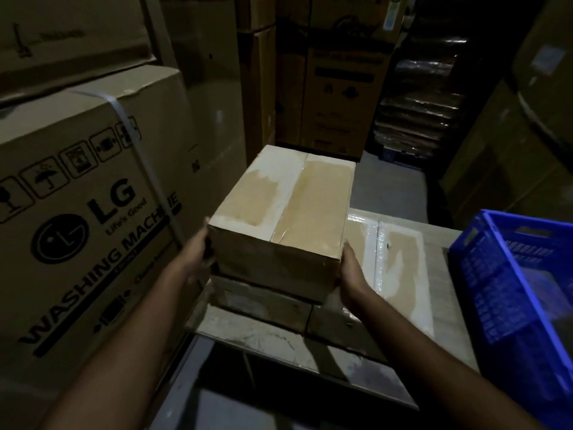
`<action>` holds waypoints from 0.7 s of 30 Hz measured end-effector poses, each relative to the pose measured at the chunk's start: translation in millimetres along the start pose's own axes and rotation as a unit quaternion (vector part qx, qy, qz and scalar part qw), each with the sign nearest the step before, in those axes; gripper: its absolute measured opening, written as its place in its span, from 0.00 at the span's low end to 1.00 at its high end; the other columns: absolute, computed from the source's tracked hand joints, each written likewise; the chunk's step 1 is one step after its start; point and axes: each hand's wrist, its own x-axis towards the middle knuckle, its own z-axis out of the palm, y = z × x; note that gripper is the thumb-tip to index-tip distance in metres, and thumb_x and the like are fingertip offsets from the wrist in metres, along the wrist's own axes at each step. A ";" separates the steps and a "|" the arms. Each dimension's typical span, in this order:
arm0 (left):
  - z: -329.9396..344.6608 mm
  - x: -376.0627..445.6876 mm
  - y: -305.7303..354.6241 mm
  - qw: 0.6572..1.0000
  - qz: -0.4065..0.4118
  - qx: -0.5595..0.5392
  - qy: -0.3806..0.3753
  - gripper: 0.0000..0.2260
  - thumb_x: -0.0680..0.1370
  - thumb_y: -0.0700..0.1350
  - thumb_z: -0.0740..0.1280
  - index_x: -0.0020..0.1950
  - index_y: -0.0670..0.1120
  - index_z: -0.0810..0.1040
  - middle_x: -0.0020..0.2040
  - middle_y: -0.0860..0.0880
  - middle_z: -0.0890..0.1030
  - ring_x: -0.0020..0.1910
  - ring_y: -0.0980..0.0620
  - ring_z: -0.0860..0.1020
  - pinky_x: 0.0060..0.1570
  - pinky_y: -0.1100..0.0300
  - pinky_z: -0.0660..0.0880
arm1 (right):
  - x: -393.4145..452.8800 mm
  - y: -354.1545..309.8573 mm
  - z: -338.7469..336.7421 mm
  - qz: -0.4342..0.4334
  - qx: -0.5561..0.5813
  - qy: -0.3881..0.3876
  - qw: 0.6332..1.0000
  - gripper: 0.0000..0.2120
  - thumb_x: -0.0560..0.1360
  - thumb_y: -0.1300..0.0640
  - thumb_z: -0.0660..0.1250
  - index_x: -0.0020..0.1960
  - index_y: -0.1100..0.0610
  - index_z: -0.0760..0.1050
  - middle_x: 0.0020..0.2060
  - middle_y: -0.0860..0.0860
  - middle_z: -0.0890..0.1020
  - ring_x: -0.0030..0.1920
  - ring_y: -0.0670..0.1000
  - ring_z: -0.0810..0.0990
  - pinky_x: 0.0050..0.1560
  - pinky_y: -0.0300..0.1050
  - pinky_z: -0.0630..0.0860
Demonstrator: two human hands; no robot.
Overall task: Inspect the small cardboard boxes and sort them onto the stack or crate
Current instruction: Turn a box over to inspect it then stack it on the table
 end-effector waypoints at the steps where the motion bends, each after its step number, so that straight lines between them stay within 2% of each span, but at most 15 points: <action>1: 5.3 -5.3 -6.7 1.000 -0.013 -0.010 -0.022 0.20 0.85 0.56 0.52 0.60 0.45 0.78 0.55 0.45 0.81 0.54 0.47 0.79 0.50 0.59 0.79 | -4.6 -3.8 8.8 -0.002 0.041 -0.010 0.999 0.27 0.79 0.34 0.53 0.67 0.49 0.74 0.61 0.55 0.82 0.65 0.59 0.78 0.67 0.61 0.73; 2: 8.6 -5.9 -12.3 0.999 -0.018 -0.019 -0.033 0.20 0.86 0.52 0.50 0.56 0.45 0.79 0.54 0.45 0.82 0.51 0.49 0.80 0.43 0.59 0.79 | -12.0 -8.2 16.7 0.001 0.076 -0.019 0.997 0.25 0.82 0.38 0.51 0.68 0.52 0.73 0.61 0.56 0.82 0.64 0.58 0.78 0.68 0.60 0.73; 3: 11.2 -6.0 -15.4 0.999 -0.019 -0.027 -0.030 0.20 0.86 0.50 0.49 0.55 0.45 0.80 0.55 0.44 0.82 0.49 0.50 0.81 0.42 0.58 0.79 | -19.2 -13.8 23.2 0.009 0.105 -0.037 0.994 0.25 0.84 0.41 0.49 0.69 0.55 0.73 0.61 0.58 0.81 0.64 0.58 0.78 0.68 0.59 0.73; 5: 9.4 -4.7 -17.5 0.999 -0.004 -0.043 -0.010 0.20 0.86 0.48 0.49 0.60 0.44 0.79 0.61 0.43 0.80 0.53 0.47 0.80 0.49 0.54 0.77 | -18.6 -12.2 27.9 0.023 0.143 -0.056 0.988 0.27 0.84 0.40 0.48 0.68 0.56 0.75 0.59 0.59 0.82 0.62 0.58 0.80 0.68 0.58 0.73; 7: 5.7 -2.6 -16.8 0.997 0.001 -0.070 -0.013 0.20 0.86 0.49 0.49 0.71 0.42 0.73 0.66 0.42 0.77 0.61 0.44 0.77 0.58 0.51 0.74 | -15.7 -10.7 28.2 0.029 0.147 -0.060 0.987 0.27 0.84 0.40 0.48 0.64 0.55 0.78 0.55 0.58 0.85 0.57 0.57 0.82 0.66 0.56 0.75; 9: 1.8 -3.3 -18.4 0.996 0.001 -0.082 -0.021 0.21 0.87 0.48 0.50 0.72 0.39 0.71 0.67 0.41 0.76 0.60 0.44 0.77 0.60 0.50 0.72 | -13.6 -8.7 29.9 0.036 0.142 -0.056 0.988 0.27 0.84 0.40 0.48 0.61 0.54 0.79 0.52 0.56 0.86 0.55 0.55 0.83 0.63 0.53 0.77; 11: 0.1 -5.2 -20.1 0.996 0.013 -0.084 -0.034 0.20 0.87 0.48 0.50 0.69 0.38 0.73 0.65 0.40 0.77 0.55 0.47 0.78 0.61 0.50 0.72 | -12.1 -3.4 31.4 0.035 0.131 -0.055 0.989 0.27 0.84 0.39 0.48 0.59 0.53 0.80 0.50 0.54 0.87 0.55 0.54 0.83 0.63 0.52 0.77; 14: -2.3 -2.3 -23.2 0.996 0.018 -0.083 -0.042 0.20 0.87 0.47 0.49 0.63 0.38 0.76 0.60 0.42 0.79 0.55 0.48 0.78 0.62 0.49 0.73 | -18.0 -5.9 35.9 0.035 0.122 -0.038 0.991 0.28 0.82 0.36 0.50 0.64 0.53 0.78 0.55 0.55 0.86 0.59 0.56 0.82 0.66 0.55 0.75; 16: -1.8 -4.5 -23.5 0.995 0.029 -0.084 -0.053 0.20 0.87 0.46 0.49 0.69 0.35 0.71 0.59 0.45 0.79 0.57 0.48 0.78 0.54 0.55 0.78 | -12.7 -3.1 34.5 0.030 0.109 -0.036 0.993 0.31 0.79 0.33 0.51 0.68 0.52 0.77 0.59 0.55 0.84 0.62 0.56 0.80 0.69 0.58 0.72; 18: 0.5 -8.1 -24.1 0.995 0.038 -0.074 -0.056 0.20 0.87 0.45 0.49 0.69 0.33 0.71 0.53 0.47 0.82 0.53 0.51 0.81 0.49 0.58 0.81 | -12.4 -2.6 33.0 0.024 0.101 -0.041 0.994 0.29 0.81 0.35 0.50 0.67 0.53 0.77 0.59 0.56 0.84 0.62 0.56 0.81 0.68 0.56 0.73; 20: -2.6 -8.3 -22.7 0.996 0.024 -0.062 -0.055 0.19 0.86 0.45 0.48 0.59 0.38 0.77 0.46 0.48 0.85 0.50 0.50 0.83 0.52 0.55 0.79 | -18.7 -6.0 31.7 0.007 0.084 -0.049 0.995 0.27 0.83 0.39 0.49 0.66 0.53 0.77 0.59 0.55 0.84 0.61 0.54 0.81 0.66 0.52 0.75; 21: -7.2 -8.1 -17.9 0.997 0.015 -0.053 -0.050 0.19 0.86 0.46 0.48 0.55 0.42 0.78 0.46 0.47 0.85 0.53 0.46 0.81 0.52 0.54 0.77 | -22.8 -9.7 30.3 -0.012 0.074 -0.045 0.996 0.26 0.83 0.39 0.49 0.68 0.53 0.75 0.63 0.52 0.81 0.63 0.51 0.79 0.68 0.50 0.73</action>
